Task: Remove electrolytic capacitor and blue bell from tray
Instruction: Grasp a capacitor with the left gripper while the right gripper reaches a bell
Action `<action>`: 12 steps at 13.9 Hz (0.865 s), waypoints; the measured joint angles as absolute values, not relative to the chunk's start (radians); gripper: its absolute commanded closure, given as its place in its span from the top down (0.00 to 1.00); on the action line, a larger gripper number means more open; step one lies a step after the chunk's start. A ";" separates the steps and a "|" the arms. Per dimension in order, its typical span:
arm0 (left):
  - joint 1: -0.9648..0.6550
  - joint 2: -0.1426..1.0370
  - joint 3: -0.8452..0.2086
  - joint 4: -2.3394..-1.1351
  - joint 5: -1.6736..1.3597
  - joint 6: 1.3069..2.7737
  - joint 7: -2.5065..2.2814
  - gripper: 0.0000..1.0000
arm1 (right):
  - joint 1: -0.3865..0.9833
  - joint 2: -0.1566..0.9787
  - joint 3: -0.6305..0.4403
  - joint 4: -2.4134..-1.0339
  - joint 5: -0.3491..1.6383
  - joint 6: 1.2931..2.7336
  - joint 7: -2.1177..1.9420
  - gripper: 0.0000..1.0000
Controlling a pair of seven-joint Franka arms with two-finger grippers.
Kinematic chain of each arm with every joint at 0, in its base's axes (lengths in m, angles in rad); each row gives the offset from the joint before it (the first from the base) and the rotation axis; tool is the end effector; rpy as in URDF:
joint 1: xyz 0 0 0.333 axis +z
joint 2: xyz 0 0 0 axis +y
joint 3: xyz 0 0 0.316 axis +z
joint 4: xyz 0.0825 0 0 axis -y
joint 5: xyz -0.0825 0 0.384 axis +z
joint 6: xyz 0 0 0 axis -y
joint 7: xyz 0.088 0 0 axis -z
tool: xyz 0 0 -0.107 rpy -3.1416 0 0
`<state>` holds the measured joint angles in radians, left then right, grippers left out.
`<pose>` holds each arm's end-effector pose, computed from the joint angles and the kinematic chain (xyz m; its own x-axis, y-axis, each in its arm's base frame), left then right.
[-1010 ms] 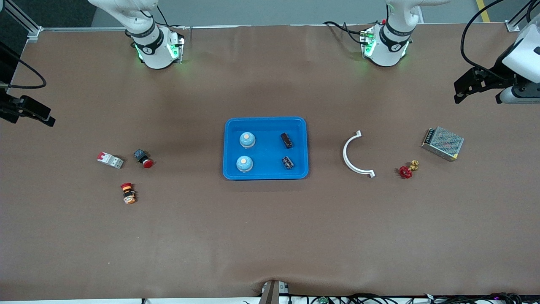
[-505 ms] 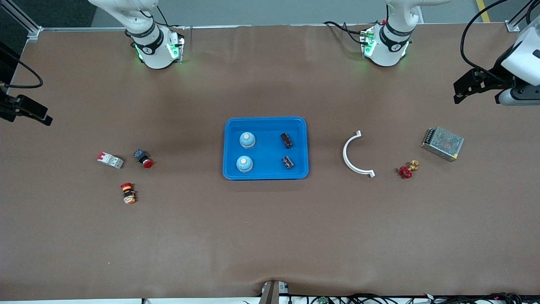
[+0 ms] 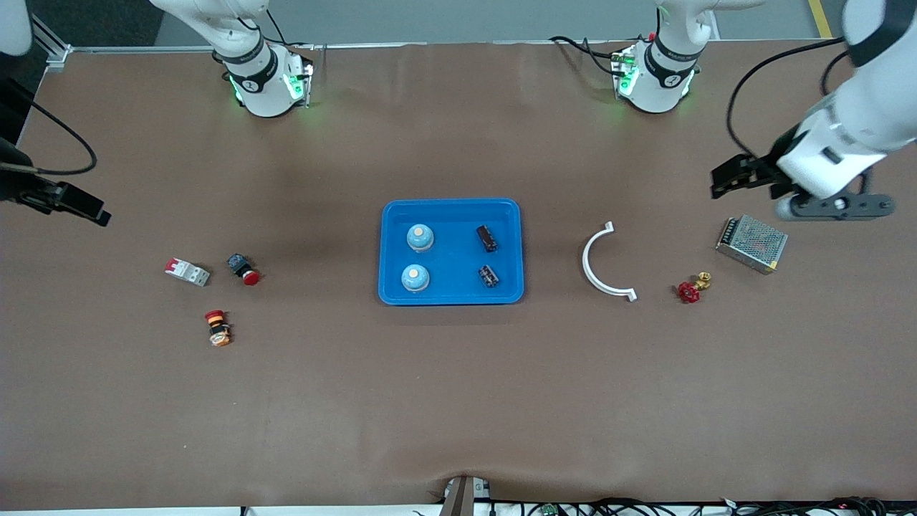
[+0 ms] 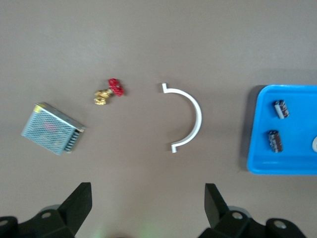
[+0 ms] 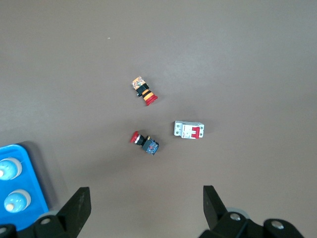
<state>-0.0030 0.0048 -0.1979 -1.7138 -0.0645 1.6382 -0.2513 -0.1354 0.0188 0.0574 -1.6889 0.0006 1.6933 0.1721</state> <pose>0.5427 -0.1169 0.5602 0.9941 0.0550 -0.0939 0.0592 -0.9973 0.0427 0.5648 -0.0443 0.5685 0.9688 -0.2476 -0.0144 -0.2476 -0.9689 0.0008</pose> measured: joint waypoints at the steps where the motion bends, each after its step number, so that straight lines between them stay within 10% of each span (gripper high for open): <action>1: -0.004 0.009 -0.234 -1.741 -0.065 1.675 -0.324 1.00 | -0.135 0.019 0.059 -1.726 0.001 1.727 0.175 1.00; 12: -0.146 0.292 -0.450 -1.867 -0.010 2.111 -1.082 0.80 | 0.270 0.037 0.082 -1.891 0.021 1.914 0.595 1.00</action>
<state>-0.1462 0.2916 -0.4498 -1.8674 -0.0098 2.1115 -1.0820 0.2695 0.0372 0.0824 -1.8912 0.0212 1.9137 0.5947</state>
